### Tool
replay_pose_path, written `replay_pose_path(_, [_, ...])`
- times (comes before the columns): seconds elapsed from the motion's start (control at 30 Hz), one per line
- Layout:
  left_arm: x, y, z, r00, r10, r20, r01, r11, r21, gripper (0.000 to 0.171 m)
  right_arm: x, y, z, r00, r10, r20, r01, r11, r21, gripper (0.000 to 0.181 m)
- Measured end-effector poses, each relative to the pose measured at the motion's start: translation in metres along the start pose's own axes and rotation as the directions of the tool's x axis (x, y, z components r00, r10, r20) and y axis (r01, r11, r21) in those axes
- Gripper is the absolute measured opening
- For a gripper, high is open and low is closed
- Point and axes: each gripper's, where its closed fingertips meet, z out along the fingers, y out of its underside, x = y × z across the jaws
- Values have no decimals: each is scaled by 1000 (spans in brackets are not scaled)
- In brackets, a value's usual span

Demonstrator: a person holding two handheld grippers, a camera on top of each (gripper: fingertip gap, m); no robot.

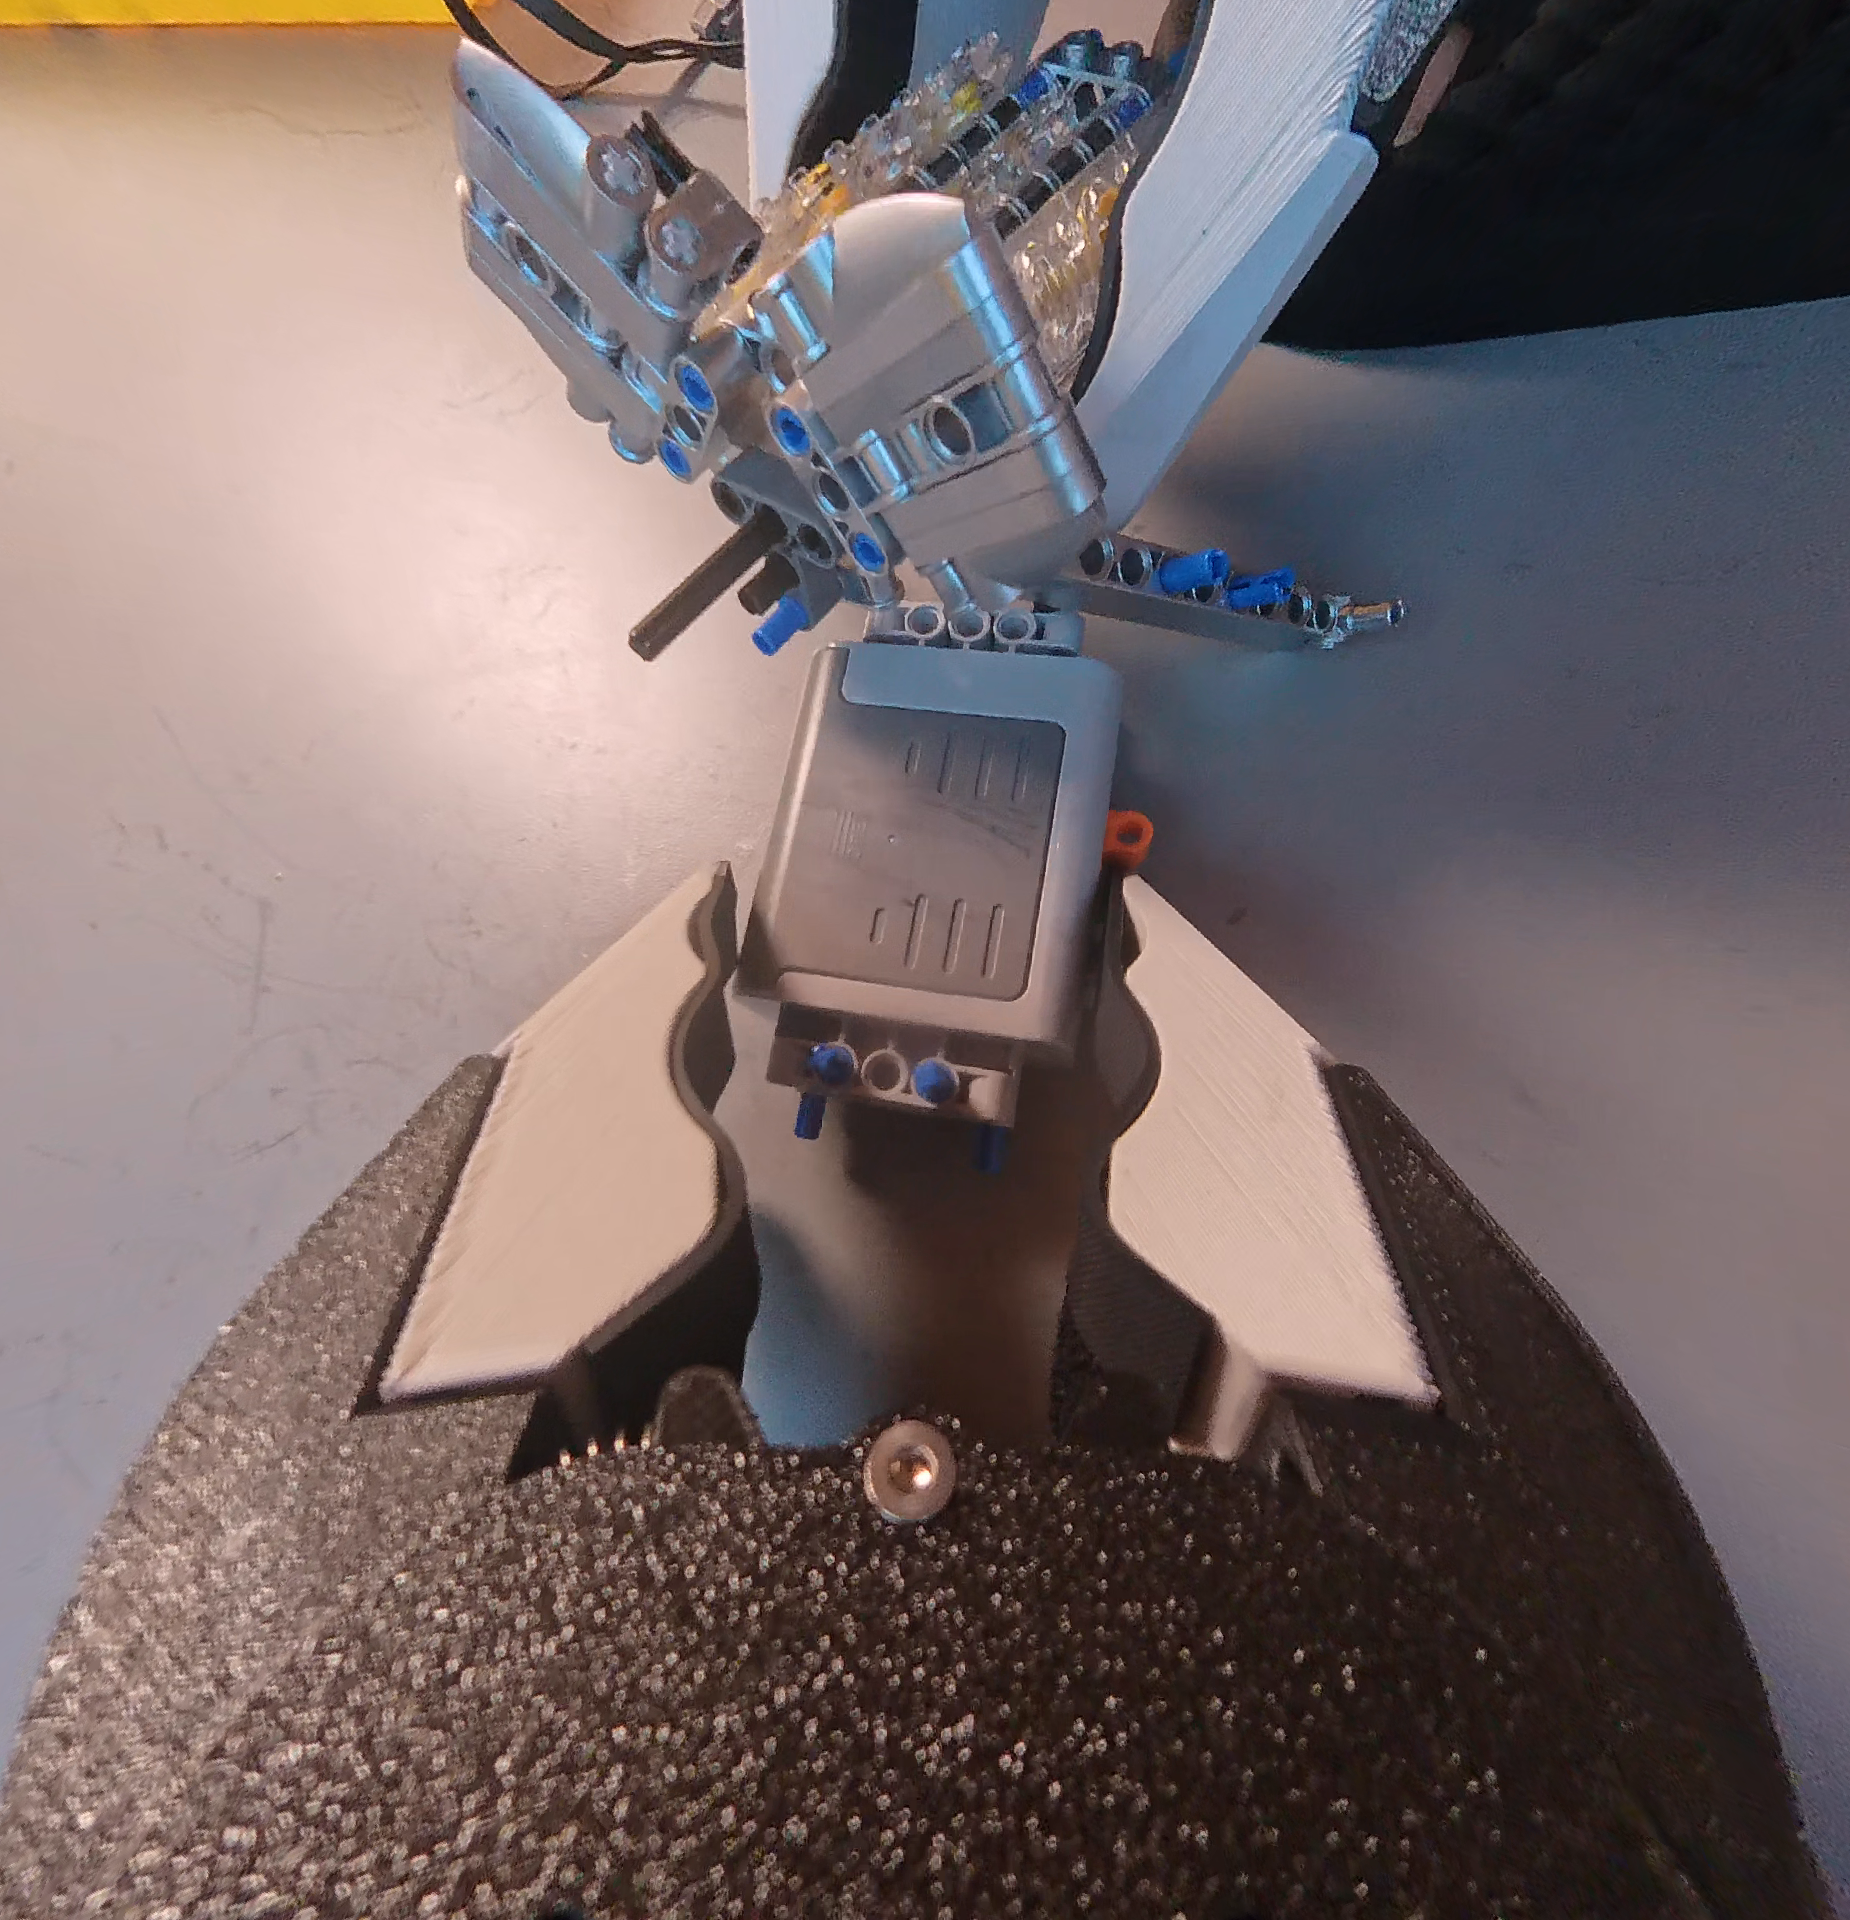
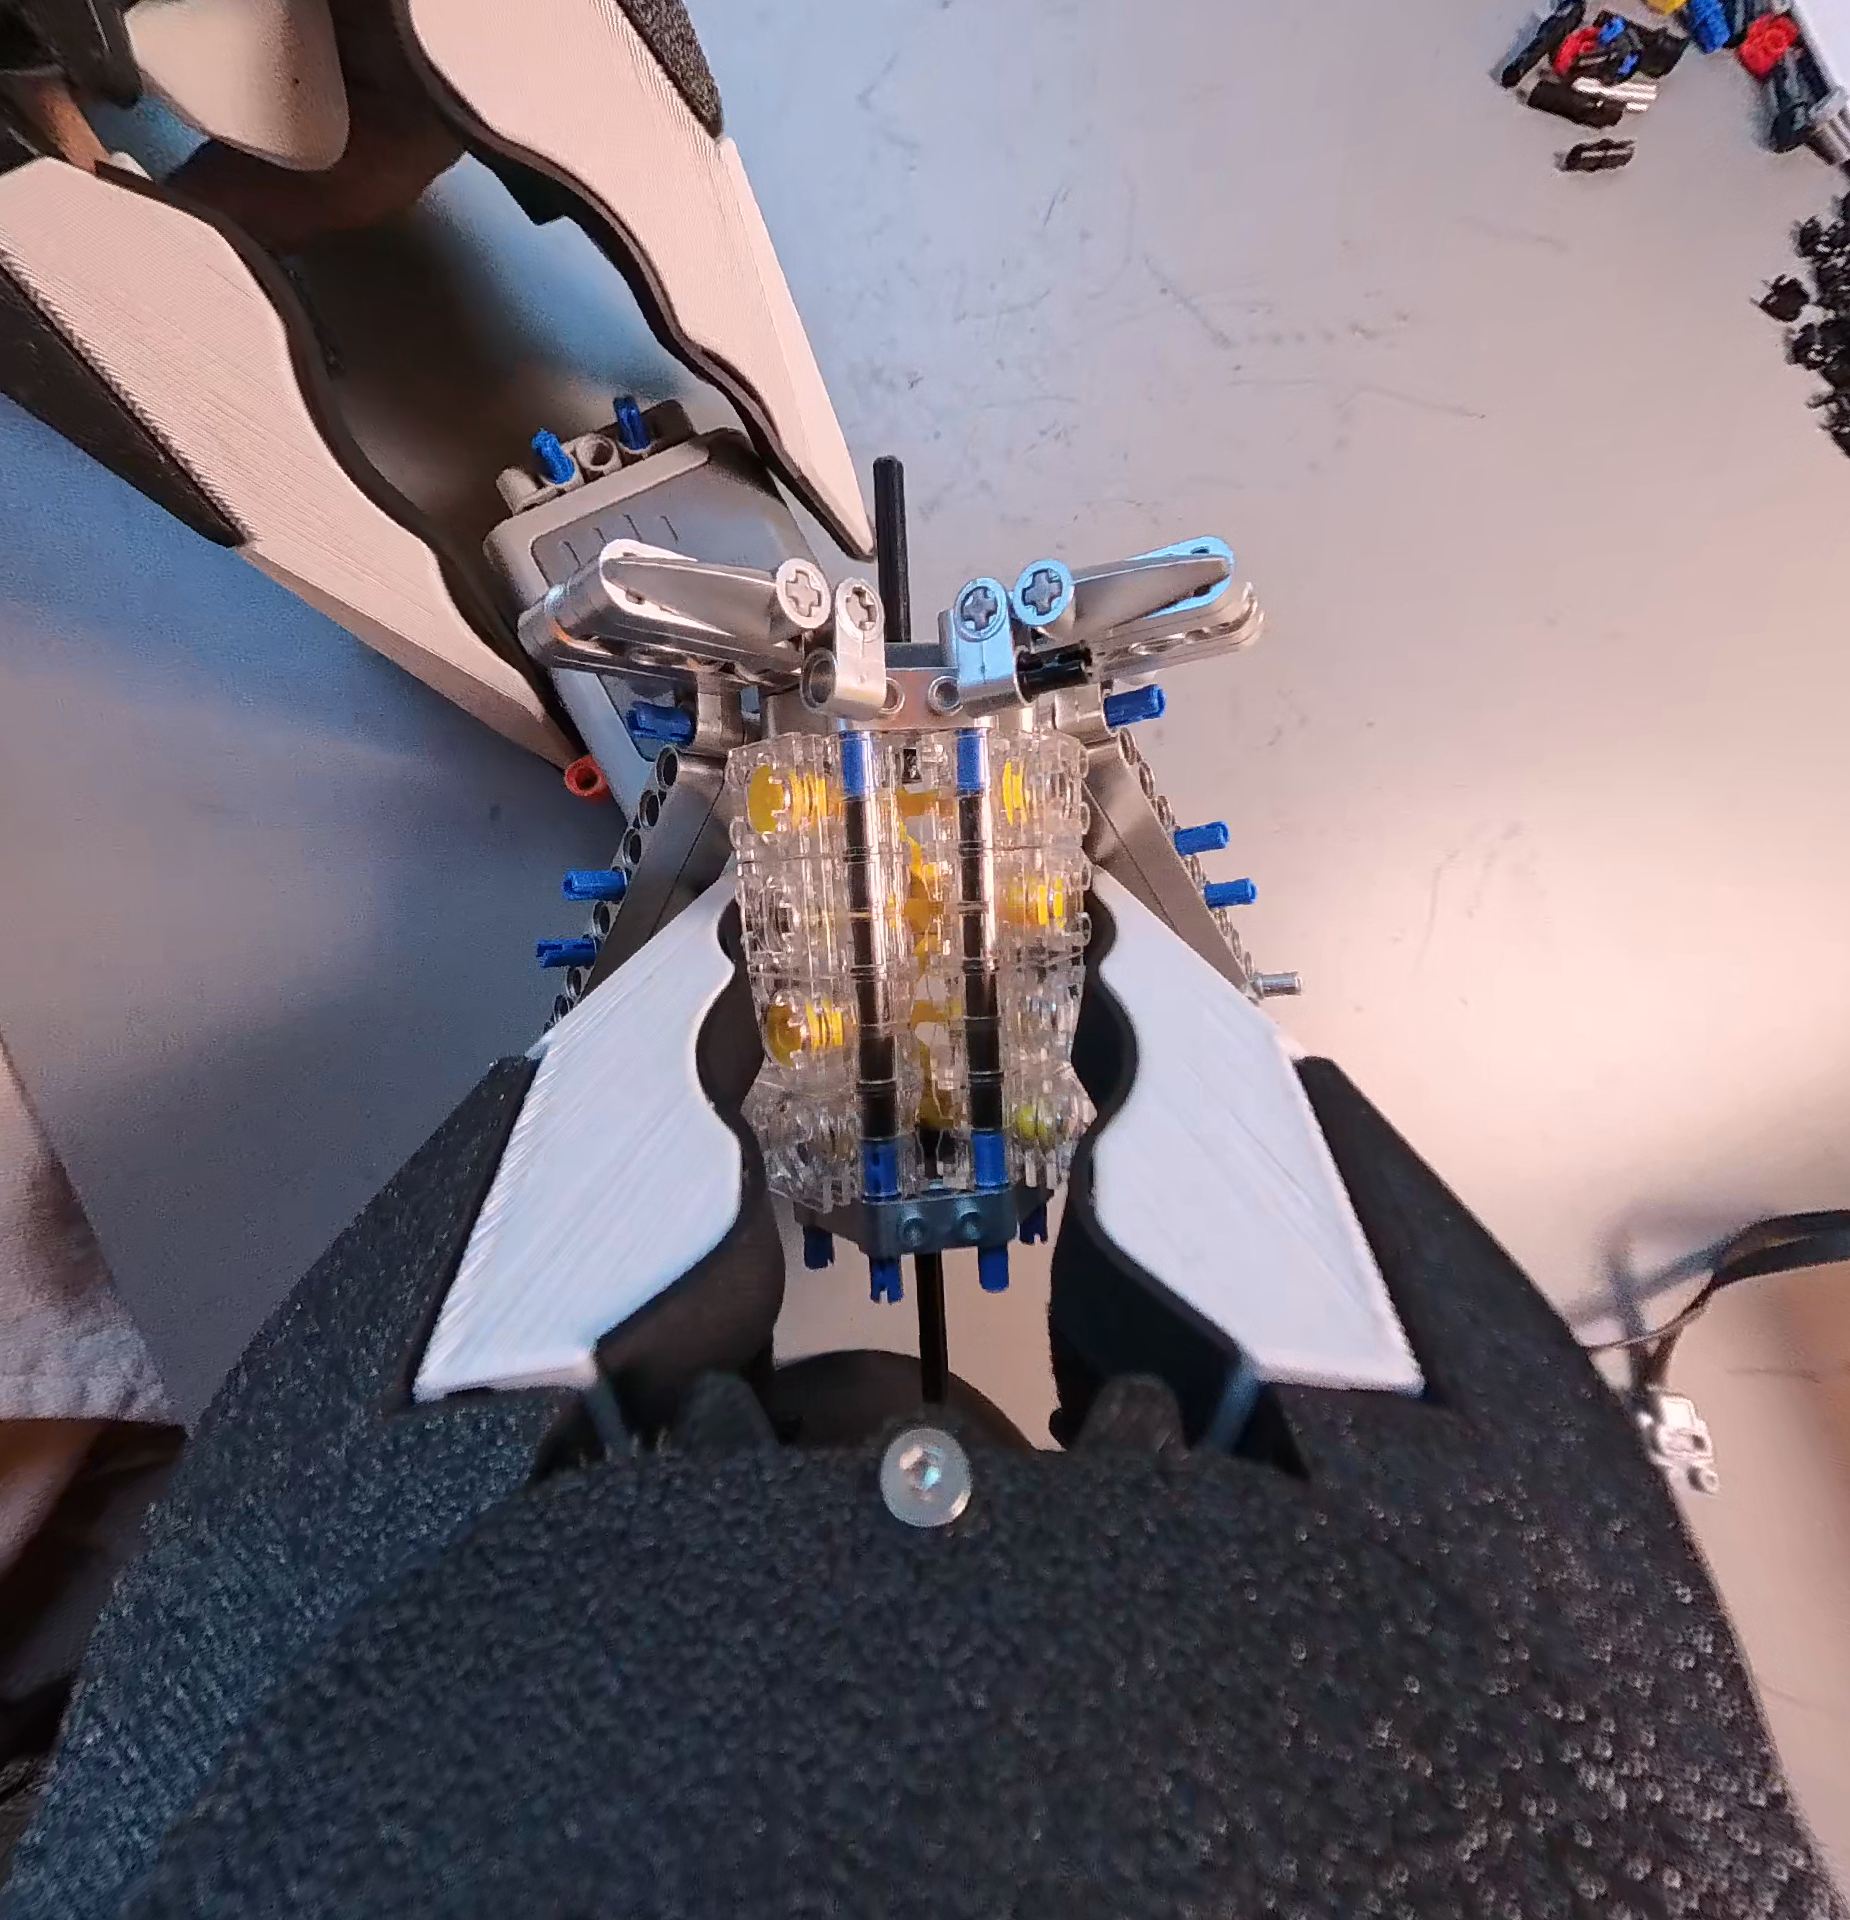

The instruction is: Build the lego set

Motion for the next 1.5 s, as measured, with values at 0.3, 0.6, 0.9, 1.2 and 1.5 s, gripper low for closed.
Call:
replay_pose_path(0.3, [1,3,-4,999,38,-25,-38,999,1,68,1,1,-1,1000,-12,-1,12,1000,-2,57])
replay_pose_path(0.6, [4,-7,2,994,7,109,-7,1000,5,79,1,0,0,1000,-8,-11,8,1000,-7,57])
replay_pose_path(0.9, [2,-7,3,983,-41,179,44,999,-10,74,2,0,0,1000,-6,-30,6,1000,-4,57])
replay_pose_path(1.2, [3,-3,0,985,-46,166,50,999,-18,74,1,2,0,999,-23,-42,22,1000,-12,57])
replay_pose_path(1.5, [9,-1,-3,997,40,68,-38,999,-29,74,1,-14,-8,997,-55,-57,57,998,28,57])
